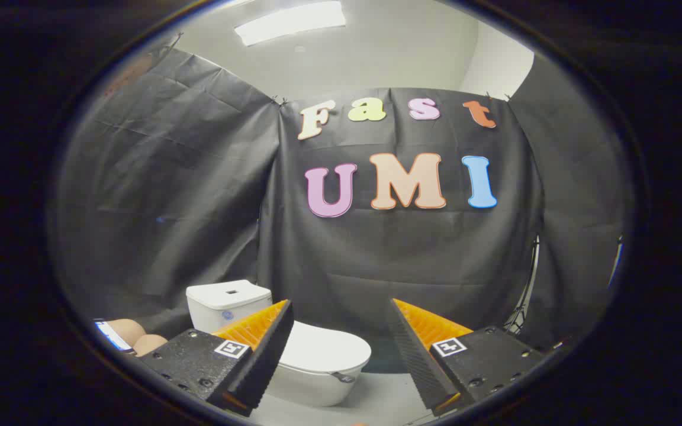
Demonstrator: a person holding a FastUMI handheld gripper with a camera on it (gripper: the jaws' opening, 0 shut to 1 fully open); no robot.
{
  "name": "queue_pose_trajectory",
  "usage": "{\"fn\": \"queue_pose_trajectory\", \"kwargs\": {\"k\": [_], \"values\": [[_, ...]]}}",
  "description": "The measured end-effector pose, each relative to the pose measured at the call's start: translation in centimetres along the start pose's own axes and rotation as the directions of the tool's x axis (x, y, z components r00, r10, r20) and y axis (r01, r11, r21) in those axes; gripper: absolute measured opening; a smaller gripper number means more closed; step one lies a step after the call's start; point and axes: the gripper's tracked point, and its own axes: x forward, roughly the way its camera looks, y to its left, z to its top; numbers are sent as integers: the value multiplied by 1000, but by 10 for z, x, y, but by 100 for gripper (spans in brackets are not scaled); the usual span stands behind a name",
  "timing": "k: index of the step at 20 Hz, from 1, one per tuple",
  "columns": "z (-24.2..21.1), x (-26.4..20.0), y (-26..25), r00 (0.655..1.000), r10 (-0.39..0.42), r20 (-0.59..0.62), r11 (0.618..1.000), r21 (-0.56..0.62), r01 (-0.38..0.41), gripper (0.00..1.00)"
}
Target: Open the toilet lid.
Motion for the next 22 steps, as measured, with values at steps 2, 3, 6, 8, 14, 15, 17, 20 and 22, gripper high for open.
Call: {"fn": "queue_pose_trajectory", "kwargs": {"k": [2,3,6,8,14,15,17,20,22], "values": [[0,-1,1,1000,-1,1,1000,2,1,97],[-2,0,1,1000,-3,-3,1000,0,3,97],[-4,0,5,1000,4,-9,1000,-7,-4,97],[-4,0,7,1000,6,-12,1000,-8,-6,97],[-8,0,7,1000,6,-16,1000,3,-6,97],[-10,1,7,1000,8,-20,1000,8,-7,97],[-16,4,7,999,8,-39,1000,7,-7,97],[-28,13,9,998,17,-68,1000,23,-15,97],[-40,24,8,995,17,-102,999,39,-13,97]]}}
